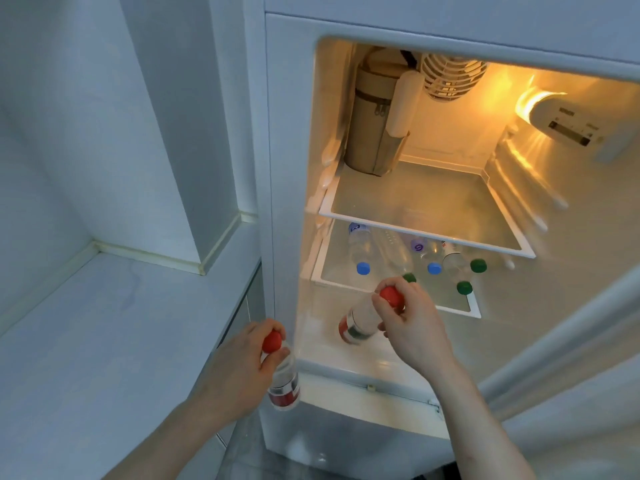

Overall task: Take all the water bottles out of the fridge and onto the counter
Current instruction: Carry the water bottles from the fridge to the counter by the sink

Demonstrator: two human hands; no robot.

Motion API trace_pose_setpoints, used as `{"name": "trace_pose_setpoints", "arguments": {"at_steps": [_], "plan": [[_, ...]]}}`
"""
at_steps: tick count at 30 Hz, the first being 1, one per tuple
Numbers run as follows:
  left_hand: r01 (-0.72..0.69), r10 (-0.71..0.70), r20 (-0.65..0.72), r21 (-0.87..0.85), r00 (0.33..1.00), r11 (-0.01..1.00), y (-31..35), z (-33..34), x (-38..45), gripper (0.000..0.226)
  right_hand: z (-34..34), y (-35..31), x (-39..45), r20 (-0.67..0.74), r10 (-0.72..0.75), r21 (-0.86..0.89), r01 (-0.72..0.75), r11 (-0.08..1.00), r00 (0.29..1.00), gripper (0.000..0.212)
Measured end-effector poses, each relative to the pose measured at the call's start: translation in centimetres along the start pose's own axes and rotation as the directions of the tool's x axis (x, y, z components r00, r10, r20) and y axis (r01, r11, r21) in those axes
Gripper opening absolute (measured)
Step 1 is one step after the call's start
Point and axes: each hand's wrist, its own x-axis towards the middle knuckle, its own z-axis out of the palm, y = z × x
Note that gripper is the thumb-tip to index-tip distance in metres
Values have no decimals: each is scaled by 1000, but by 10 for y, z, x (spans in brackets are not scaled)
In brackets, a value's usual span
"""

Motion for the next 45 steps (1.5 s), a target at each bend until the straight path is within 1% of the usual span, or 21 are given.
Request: {"name": "trace_pose_setpoints", "arguments": {"at_steps": [3, 5, 7, 12, 17, 18, 20, 22, 25, 26, 28, 32, 33, 35, 36, 37, 40, 42, 43, 45], "plan": [[68, -68, 40, -5, 997, 998, -26, -1, -18, 10, 9, -3, -10, 219, 38, -125, -11, 992, 975, 4], [97, -97, 40, -11, 994, 995, -41, -3, -30, 9, 21, -5, -19, 328, 42, -148, 8, 989, 944, 3], [119, -119, 32, -11, 992, 993, -51, -4, -40, 11, 34, -8, -28, 406, 29, -148, 35, 988, 913, 4], [199, -199, -13, -31, 980, 980, -63, -3, -64, 13, 67, -21, -37, 537, -19, -135, 108, 985, 844, 7], [334, -340, -52, -96, 939, 938, -69, -11, -92, 12, 98, -42, -31, 635, -130, -76, 229, 970, 761, 11], [353, -360, -58, -99, 931, 930, -68, -12, -97, 12, 103, -46, -29, 655, -145, -67, 248, 966, 742, 11], [409, -419, -92, -112, 903, 906, -66, -13, -112, 13, 114, -55, -25, 715, -177, -51, 304, 951, 676, 13], [448, -462, -123, -123, 878, 885, -65, -13, -124, 15, 122, -63, -23, 749, -206, -40, 353, 935, 629, 13], [520, -533, -170, -116, 829, 846, -61, -12, -142, 16, 131, -72, -22, 794, -269, 14, 426, 905, 545, 11], [555, -569, -196, -124, 799, 823, -57, -11, -152, 17, 136, -75, -24, 818, -295, 49, 451, 891, 494, 10], [585, -603, -227, -148, 765, 797, -53, -8, -165, 16, 141, -78, -25, 838, -314, 84, 465, 881, 445, 7], [645, -676, -303, -209, 672, 735, -47, -3, -196, 16, 159, -89, -34, 870, -374, 183, 493, 851, 322, 6], [665, -698, -319, -224, 641, 712, -47, -1, -208, 16, 165, -92, -40, 874, -395, 218, 498, 839, 283, 7], [689, -725, -342, -242, 598, 683, -45, 2, -224, 17, 172, -98, -51, 871, -430, 265, 509, 819, 238, 10], [707, -742, -354, -251, 569, 662, -41, 3, -237, 16, 178, -102, -60, 874, -439, 281, 519, 807, 208, 8], [711, -746, -362, -254, 559, 655, -39, 4, -241, 16, 180, -104, -63, 877, -438, 280, 529, 801, 198, 7], [736, -780, -418, -307, 465, 603, -31, 3, -283, 16, 196, -128, -92, 894, -440, 311, 591, 744, 83, 10], [741, -785, -443, -321, 433, 589, -31, 1, -309, 19, 203, -143, -112, 898, -439, 331, 616, 715, 27, 9], [751, -796, -455, -336, 398, 568, -29, -1, -331, 19, 209, -154, -131, 893, -450, 355, 625, 695, -7, 9], [763, -806, -468, -349, 361, 545, -28, -3, -359, 19, 216, -168, -157, 888, -458, 379, 631, 677, -43, 9]]}}
